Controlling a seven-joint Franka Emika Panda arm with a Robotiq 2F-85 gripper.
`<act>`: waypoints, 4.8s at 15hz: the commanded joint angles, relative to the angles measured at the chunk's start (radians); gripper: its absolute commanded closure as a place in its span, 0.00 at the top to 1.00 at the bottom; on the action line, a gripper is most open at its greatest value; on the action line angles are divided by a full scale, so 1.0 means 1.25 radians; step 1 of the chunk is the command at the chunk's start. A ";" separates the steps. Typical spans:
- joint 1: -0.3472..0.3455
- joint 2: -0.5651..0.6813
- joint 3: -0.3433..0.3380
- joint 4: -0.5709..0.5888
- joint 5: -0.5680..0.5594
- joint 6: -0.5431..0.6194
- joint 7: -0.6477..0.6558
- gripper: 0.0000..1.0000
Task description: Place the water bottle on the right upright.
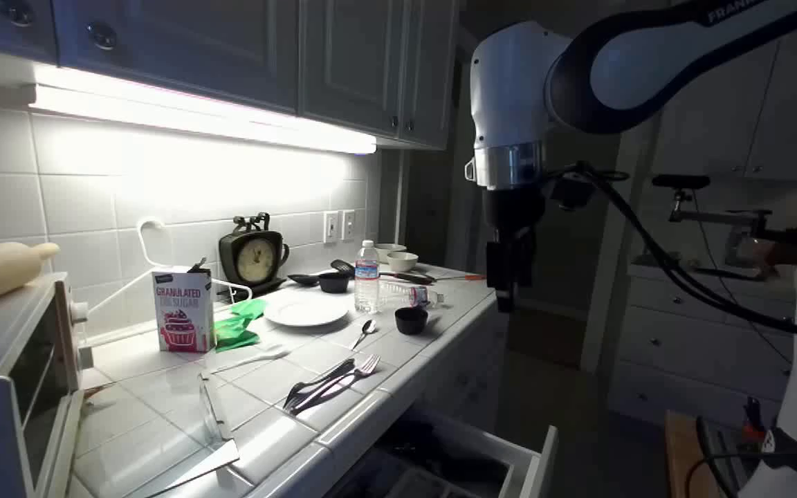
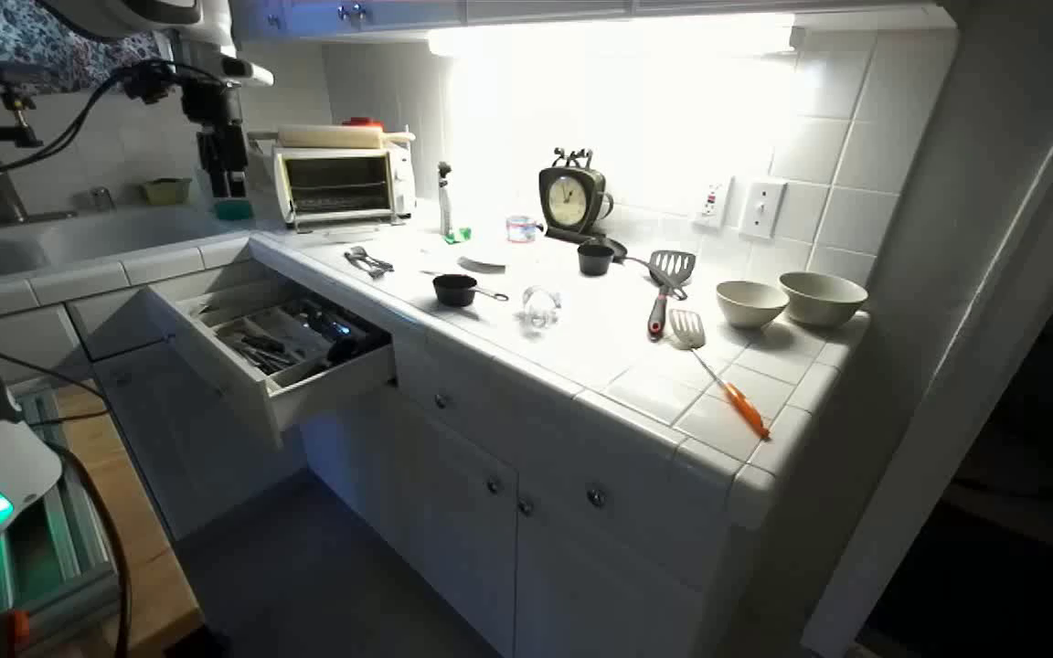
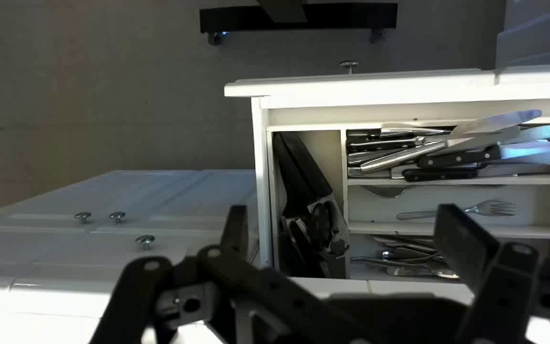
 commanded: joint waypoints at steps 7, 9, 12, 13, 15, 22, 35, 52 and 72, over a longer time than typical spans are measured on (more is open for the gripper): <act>0.015 0.024 -0.035 0.017 0.019 0.006 0.037 1.00; -0.012 0.062 -0.063 0.028 0.016 0.070 0.089 1.00; -0.042 0.121 -0.115 0.049 0.016 0.145 0.136 1.00; -0.049 0.140 -0.136 0.059 0.027 0.174 0.139 1.00; -0.060 0.171 -0.172 0.077 0.044 0.249 0.145 1.00; -0.077 0.221 -0.273 0.093 0.129 0.435 -0.089 1.00; -0.098 0.275 -0.306 0.118 0.045 0.438 -0.073 1.00; -0.200 0.479 -0.363 0.324 0.083 0.471 -0.389 1.00; -0.273 0.564 -0.330 0.395 0.047 0.480 -0.809 1.00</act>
